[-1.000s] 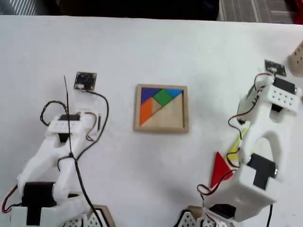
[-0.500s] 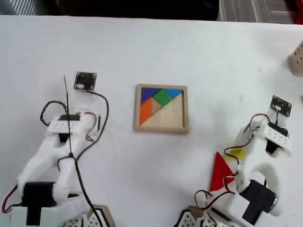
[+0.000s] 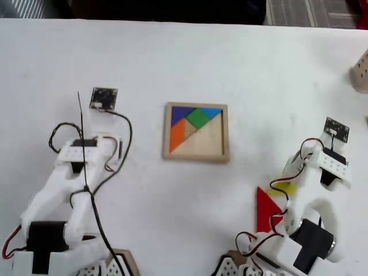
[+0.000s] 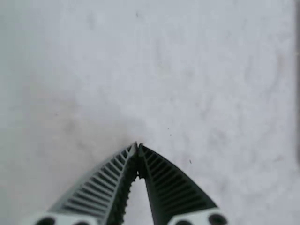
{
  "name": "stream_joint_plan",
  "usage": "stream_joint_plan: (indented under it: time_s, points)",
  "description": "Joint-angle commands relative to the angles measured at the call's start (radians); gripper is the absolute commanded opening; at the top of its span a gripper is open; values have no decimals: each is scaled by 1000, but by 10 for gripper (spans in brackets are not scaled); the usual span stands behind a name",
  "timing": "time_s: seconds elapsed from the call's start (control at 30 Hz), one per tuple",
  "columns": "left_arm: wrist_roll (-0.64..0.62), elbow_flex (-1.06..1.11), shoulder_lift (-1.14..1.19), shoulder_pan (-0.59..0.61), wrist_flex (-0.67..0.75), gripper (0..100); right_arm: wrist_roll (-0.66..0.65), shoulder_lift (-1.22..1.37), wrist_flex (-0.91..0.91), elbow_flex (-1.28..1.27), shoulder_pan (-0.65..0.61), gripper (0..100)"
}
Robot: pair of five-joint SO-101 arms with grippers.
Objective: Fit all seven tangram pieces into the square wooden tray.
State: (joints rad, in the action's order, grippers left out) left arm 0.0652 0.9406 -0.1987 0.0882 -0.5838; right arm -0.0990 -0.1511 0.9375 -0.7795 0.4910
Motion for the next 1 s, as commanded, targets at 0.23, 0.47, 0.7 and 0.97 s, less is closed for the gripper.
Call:
stream_joint_plan:
  time_s: [0.23, 0.47, 0.7, 0.97]
  points:
    - [8, -23, -44, -10, -5, 24, 66, -41, 291, 219, 18, 340]
    - [8, -23, -42, -10, -5, 24, 81, -8, 213, 167, -8, 340]
    - [8, -23, -42, -10, -5, 24, 118, 44, 143, 147, -93, 341]
    - [8, -23, -42, -10, -5, 24, 121, 182, 168, 207, -88, 341]
